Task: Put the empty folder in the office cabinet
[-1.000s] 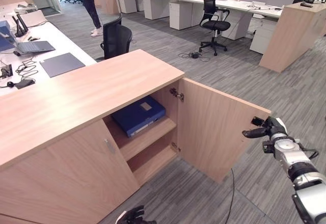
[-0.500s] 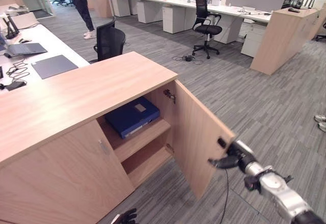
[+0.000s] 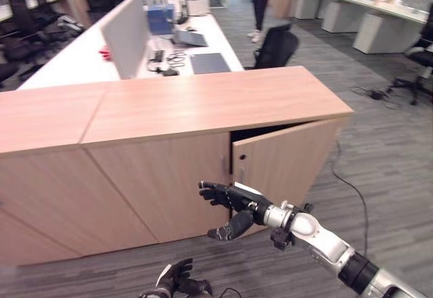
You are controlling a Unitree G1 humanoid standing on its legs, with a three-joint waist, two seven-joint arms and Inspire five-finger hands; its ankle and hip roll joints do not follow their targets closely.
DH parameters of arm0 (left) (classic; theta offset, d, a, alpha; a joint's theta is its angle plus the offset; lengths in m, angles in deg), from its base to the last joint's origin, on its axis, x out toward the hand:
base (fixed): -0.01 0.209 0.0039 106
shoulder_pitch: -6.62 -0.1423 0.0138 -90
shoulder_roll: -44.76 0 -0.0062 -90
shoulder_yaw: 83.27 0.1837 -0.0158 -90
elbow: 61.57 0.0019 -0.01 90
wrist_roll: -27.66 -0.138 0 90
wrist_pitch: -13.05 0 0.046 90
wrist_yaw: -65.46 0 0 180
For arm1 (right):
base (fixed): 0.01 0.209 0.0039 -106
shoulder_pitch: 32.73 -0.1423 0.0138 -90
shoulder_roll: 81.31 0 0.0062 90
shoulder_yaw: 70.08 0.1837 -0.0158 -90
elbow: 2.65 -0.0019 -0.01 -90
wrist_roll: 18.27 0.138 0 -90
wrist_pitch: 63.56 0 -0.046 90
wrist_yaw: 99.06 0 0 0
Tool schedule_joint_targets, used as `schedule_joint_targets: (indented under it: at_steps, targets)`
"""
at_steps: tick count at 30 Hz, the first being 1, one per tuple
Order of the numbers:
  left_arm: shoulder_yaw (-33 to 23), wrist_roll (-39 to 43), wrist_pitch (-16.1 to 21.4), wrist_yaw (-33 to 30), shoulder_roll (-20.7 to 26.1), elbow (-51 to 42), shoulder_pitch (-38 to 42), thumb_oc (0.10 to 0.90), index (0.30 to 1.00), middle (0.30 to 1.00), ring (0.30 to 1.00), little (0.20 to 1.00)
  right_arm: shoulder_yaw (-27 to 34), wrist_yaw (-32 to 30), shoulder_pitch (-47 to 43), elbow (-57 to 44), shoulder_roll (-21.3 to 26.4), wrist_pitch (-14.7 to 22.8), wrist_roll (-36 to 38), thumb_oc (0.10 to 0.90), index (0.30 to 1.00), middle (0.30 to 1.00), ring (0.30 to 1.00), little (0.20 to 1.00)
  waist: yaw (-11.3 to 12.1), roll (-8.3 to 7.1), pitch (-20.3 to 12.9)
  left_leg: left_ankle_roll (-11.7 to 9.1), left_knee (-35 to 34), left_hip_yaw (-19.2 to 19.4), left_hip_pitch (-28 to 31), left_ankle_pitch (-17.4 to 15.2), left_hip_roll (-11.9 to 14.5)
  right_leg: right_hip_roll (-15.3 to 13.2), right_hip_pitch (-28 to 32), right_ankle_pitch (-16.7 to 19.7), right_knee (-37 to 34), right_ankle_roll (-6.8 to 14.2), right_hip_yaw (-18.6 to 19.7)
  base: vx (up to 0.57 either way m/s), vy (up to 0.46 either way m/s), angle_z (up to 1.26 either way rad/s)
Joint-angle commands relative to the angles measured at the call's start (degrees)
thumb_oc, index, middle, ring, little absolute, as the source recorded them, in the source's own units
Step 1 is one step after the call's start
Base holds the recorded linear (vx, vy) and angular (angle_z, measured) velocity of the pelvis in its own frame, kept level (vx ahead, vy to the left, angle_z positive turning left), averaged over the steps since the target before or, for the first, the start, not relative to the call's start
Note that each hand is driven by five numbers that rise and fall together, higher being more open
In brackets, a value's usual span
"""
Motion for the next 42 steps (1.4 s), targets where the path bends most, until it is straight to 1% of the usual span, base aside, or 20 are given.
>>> schedule_joint_targets:
  at_steps: [1,3,4,5,7,8,9,10,11,12,13,14,16,17,19,25,27,31,37,42]
  targets:
    - [4.2,-2.8,0.3,1.4,4.8,0.2,-0.3,0.8,0.9,0.9,0.9,0.9,12.3,-9.4,-13.1,8.3,-5.9,7.3,0.9,0.8,0.9,0.9,0.9,0.9,2.4,-1.51,0.0,-0.3,-3.8,-4.3,1.0,1.8,-2.0,-2.1,3.7,-5.7,3.1,4.4,5.8,0.11,0.241,0.8]
    - [4.3,-1.9,-0.2,1.0,5.2,1.1,0.7,0.8,0.9,0.9,0.9,0.9,16.2,-14.0,-15.3,16.2,-7.4,8.0,0.2,0.8,0.9,0.9,0.9,0.9,3.5,-2.21,-0.6,0.9,-6.4,-6.2,2.4,0.3,-4.6,-4.0,3.4,-7.4,8.3,5.1,5.4,0.14,0.224,0.94]
    - [4.3,-1.9,-0.1,1.0,5.3,1.1,0.8,0.8,0.9,0.9,0.9,0.9,16.3,-14.0,-15.5,16.4,-7.5,8.1,0.1,0.8,0.9,0.9,0.9,0.9,3.6,-2.1,-0.3,1.6,-5.9,-5.1,1.8,1.1,-4.4,-4.3,2.8,-6.6,8.8,5.0,4.4,0.15,0.173,1.04]
    - [4.0,-1.4,-0.3,0.7,5.4,1.0,1.2,0.8,0.9,0.9,0.9,0.9,17.4,-14.9,-15.1,17.1,-7.9,8.1,-0.3,0.8,0.9,0.9,0.9,0.9,3.5,-2.41,-0.3,1.7,-6.6,-6.4,2.8,-0.5,-5.4,-5.4,2.3,-7.8,11.9,5.7,5.1,0.06,0.129,0.89]
    - [3.1,-0.6,-0.5,0.1,5.8,0.9,1.9,0.8,0.9,0.9,0.9,0.9,19.0,-15.2,-13.8,18.2,-8.8,8.0,0.2,0.8,0.9,0.9,0.9,0.9,3.4,-1.87,0.3,3.6,-6.7,-5.9,3.0,-0.7,-6.1,-8.1,-0.9,-5.5,19.2,6.9,4.6,0.05,0.207,0.7]
    - [2.5,-0.1,-0.6,-0.3,6.0,1.0,2.1,0.8,0.9,0.9,0.9,0.9,19.3,-14.8,-12.5,18.1,-9.3,7.8,0.7,0.8,0.9,0.9,0.9,0.9,2.9,-1.64,0.8,4.3,-6.8,-6.3,3.7,-1.2,-6.7,-9.5,-2.6,-4.2,23.2,7.7,6.0,0.03,0.236,0.32]
    - [1.3,0.6,-0.6,-1.0,6.4,1.2,2.8,0.8,0.9,0.9,0.9,0.9,19.5,-13.3,-8.2,17.4,-9.6,7.1,1.0,0.8,0.9,0.9,0.9,0.9,1.4,-0.73,2.0,4.8,-7.2,-7.3,4.9,-1.6,-6.8,-9.3,-6.6,-2.7,29.0,9.3,10.7,0.07,0.144,0.1]
    - [1.4,0.6,-0.6,-1.0,6.3,1.2,2.8,0.8,0.9,0.9,0.9,0.9,19.5,-13.3,-8.2,17.4,-9.6,7.1,1.0,0.8,0.9,0.9,0.9,0.9,1.5,-0.78,1.9,4.8,-7.2,-7.2,4.9,-1.7,-6.9,-9.4,-6.8,-2.8,29.2,9.3,10.8,0.07,0.102,0.02]
    - [0.9,0.8,-0.6,-1.2,6.4,1.2,3.0,0.8,0.9,0.9,0.9,0.9,19.2,-12.6,-5.1,17.6,-9.8,6.8,0.9,0.8,0.9,0.9,0.9,0.9,0.8,-0.6,2.2,4.8,-7.3,-7.8,5.3,-1.9,-7.0,-8.0,-7.7,-3.4,29.2,9.4,13.7,0.03,0.025,0.23]
    - [0.9,0.8,-0.6,-1.2,6.4,1.2,2.9,0.8,0.9,0.9,0.9,0.9,19.2,-12.6,-5.0,17.5,-9.8,6.8,0.9,0.8,0.9,0.9,0.9,0.9,0.9,-0.41,2.0,4.8,-7.4,-7.7,5.1,-1.8,-6.7,-7.7,-7.8,-3.1,28.8,9.3,13.8,0.1,0.022,0.54]
    - [0.2,1.1,-0.5,-1.3,6.4,1.1,3.3,0.8,0.9,0.9,0.9,0.9,18.8,-10.7,1.4,18.1,-9.5,5.9,0.5,0.8,0.9,0.9,0.9,0.9,-0.9,-0.43,2.8,4.6,-7.6,-9.7,5.5,-2.1,-7.4,-4.5,-8.5,-6.5,25.7,8.6,18.8,0.1,-0.022,0.51]
    - [0.1,1.0,-0.5,-1.2,6.3,1.2,3.7,0.8,0.9,0.9,0.9,0.9,18.6,-10.1,4.1,18.3,-9.3,5.6,-0.3,0.8,0.9,0.9,0.9,0.9,-1.5,-0.52,2.9,4.5,-7.7,-10.6,5.4,-2.2,-7.7,-3.2,-7.8,-8.0,22.4,8.1,20.4,0.14,-0.06,0.53]
    - [0.4,0.5,-0.1,-1.1,6.4,1.1,4.5,0.8,0.9,0.9,0.9,0.9,18.0,-9.4,8.7,22.3,-9.1,5.0,-4.3,0.8,0.9,0.9,0.9,0.9,-2.9,-0.78,2.6,4.2,-7.8,-12.1,4.9,-2.7,-8.2,-2.3,-8.4,-6.5,15.5,7.3,23.6,0.06,-0.101,0.66]
    - [0.4,0.5,-0.1,-1.1,6.4,1.1,4.5,0.8,0.9,0.9,0.9,0.9,18.0,-9.4,8.8,22.3,-9.1,5.0,-4.3,0.8,0.9,0.9,0.9,0.9,-2.9,-0.77,2.5,4.2,-7.8,-12.1,4.9,-2.7,-8.2,-2.3,-8.4,-6.5,15.5,7.3,23.6,0.06,-0.089,0.69]
    - [1.0,-0.3,0.0,-1.0,6.2,1.3,5.8,0.8,0.9,0.9,0.9,0.9,17.8,-9.3,13.5,29.3,-9.8,4.0,-10.5,0.8,0.9,0.9,0.9,0.9,-4.9,-1.41,2.4,3.9,-7.8,-13.7,5.4,-3.4,-8.7,-2.7,-9.7,-4.5,11.6,7.7,27.4,0.09,-0.086,0.59]
    - [1.3,-0.9,0.0,-0.6,5.2,2.0,5.6,0.8,0.9,0.9,0.9,0.9,18.4,-10.3,17.1,41.2,-11.1,2.8,-17.0,0.8,0.9,0.9,0.9,0.9,-5.5,-1.49,1.8,3.6,-7.8,-14.2,6.4,-3.9,-9.1,-2.8,-7.4,-3.9,8.8,7.1,26.9,0.03,-0.085,0.21]
    - [2.9,-1.6,-0.1,0.0,4.4,1.9,5.4,0.8,0.9,0.9,0.9,0.9,18.6,-10.5,17.5,48.8,-12.2,2.3,-18.7,0.8,0.9,0.9,0.9,0.9,-6.1,-0.93,1.8,3.3,-7.8,-14.7,7.0,-3.9,-8.8,-2.3,-5.5,-3.7,6.6,6.6,26.5,0.0,-0.12,-0.11]
    - [3.5,-1.4,-0.4,0.2,3.5,2.1,5.2,0.8,0.9,0.9,0.9,0.9,19.0,-11.1,18.2,54.8,-12.9,1.6,-20.5,0.8,0.9,0.9,0.9,0.9,-6.8,-0.3,1.3,2.6,-7.8,-14.6,7.8,-3.6,-8.3,-1.5,-3.4,-3.5,3.7,6.2,26.3,0.0,-0.089,-0.04]
    - [3.8,-1.2,-0.5,0.3,2.4,3.0,5.1,0.8,0.9,0.9,0.9,0.9,22.2,-12.1,18.2,60.7,-12.8,1.4,-19.2,0.8,0.9,0.9,0.9,0.9,-7.7,0.92,1.3,1.7,-7.8,-13.2,9.1,-3.2,-7.1,-0.6,-2.1,-3.3,1.2,5.9,26.9,0.0,-0.07,-0.12]
    - [3.7,-1.0,-0.5,0.5,2.1,3.2,4.7,0.8,0.9,0.9,0.9,0.9,24.3,-12.4,18.4,61.0,-12.5,1.5,-16.9,0.8,0.9,0.9,0.9,0.9,-8.3,1.56,1.2,1.2,-7.8,-12.3,9.8,-2.9,-6.4,-0.1,-1.9,-3.4,0.8,5.7,27.4,0.0,-0.051,-0.19]
